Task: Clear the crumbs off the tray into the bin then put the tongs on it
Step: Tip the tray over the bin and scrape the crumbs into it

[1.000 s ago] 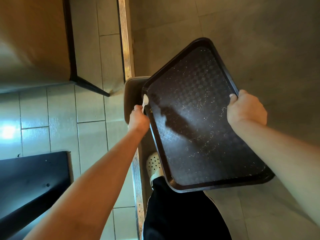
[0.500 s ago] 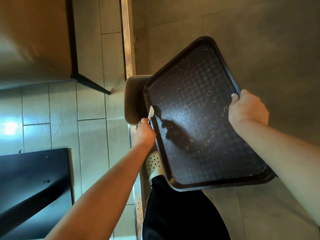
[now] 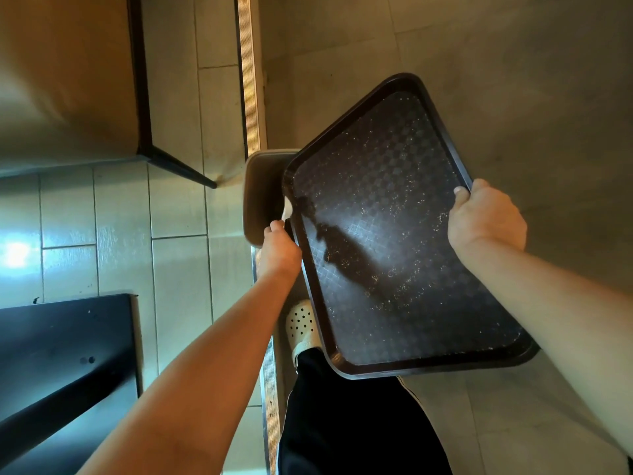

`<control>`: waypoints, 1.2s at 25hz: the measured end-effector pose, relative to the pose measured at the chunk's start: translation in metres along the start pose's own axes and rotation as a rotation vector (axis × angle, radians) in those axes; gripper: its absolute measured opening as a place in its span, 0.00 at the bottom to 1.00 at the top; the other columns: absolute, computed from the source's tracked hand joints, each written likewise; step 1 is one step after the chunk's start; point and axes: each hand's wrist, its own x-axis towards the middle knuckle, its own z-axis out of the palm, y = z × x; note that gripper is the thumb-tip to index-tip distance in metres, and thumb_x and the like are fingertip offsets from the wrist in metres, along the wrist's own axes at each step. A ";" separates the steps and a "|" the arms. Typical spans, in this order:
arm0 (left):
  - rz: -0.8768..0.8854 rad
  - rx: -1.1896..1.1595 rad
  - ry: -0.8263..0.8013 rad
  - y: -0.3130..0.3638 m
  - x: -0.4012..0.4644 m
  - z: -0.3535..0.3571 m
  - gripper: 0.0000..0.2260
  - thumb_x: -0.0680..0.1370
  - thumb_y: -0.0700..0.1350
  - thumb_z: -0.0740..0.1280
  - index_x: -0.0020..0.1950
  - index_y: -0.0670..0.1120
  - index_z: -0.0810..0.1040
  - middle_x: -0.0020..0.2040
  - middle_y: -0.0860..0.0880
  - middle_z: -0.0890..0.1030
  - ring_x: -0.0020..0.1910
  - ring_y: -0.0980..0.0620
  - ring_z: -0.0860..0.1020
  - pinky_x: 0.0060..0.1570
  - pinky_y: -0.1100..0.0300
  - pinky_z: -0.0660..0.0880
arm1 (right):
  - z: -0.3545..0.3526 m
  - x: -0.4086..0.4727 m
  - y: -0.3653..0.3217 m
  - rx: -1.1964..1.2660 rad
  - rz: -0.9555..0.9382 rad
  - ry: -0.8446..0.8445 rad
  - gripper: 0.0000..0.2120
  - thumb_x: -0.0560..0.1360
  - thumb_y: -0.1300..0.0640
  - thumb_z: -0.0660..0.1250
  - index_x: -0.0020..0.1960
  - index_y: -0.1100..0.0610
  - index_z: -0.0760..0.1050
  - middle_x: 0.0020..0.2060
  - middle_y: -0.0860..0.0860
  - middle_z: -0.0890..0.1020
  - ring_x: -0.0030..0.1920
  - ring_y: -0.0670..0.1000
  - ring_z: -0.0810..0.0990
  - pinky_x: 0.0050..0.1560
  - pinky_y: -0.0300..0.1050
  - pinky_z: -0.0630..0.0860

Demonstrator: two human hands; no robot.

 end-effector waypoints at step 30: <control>0.004 -0.005 0.016 0.013 0.037 -0.015 0.20 0.78 0.36 0.59 0.71 0.44 0.64 0.65 0.42 0.71 0.62 0.41 0.73 0.63 0.47 0.72 | 0.000 -0.003 0.006 0.008 0.038 -0.023 0.15 0.82 0.52 0.51 0.53 0.61 0.70 0.46 0.60 0.78 0.42 0.59 0.73 0.40 0.49 0.65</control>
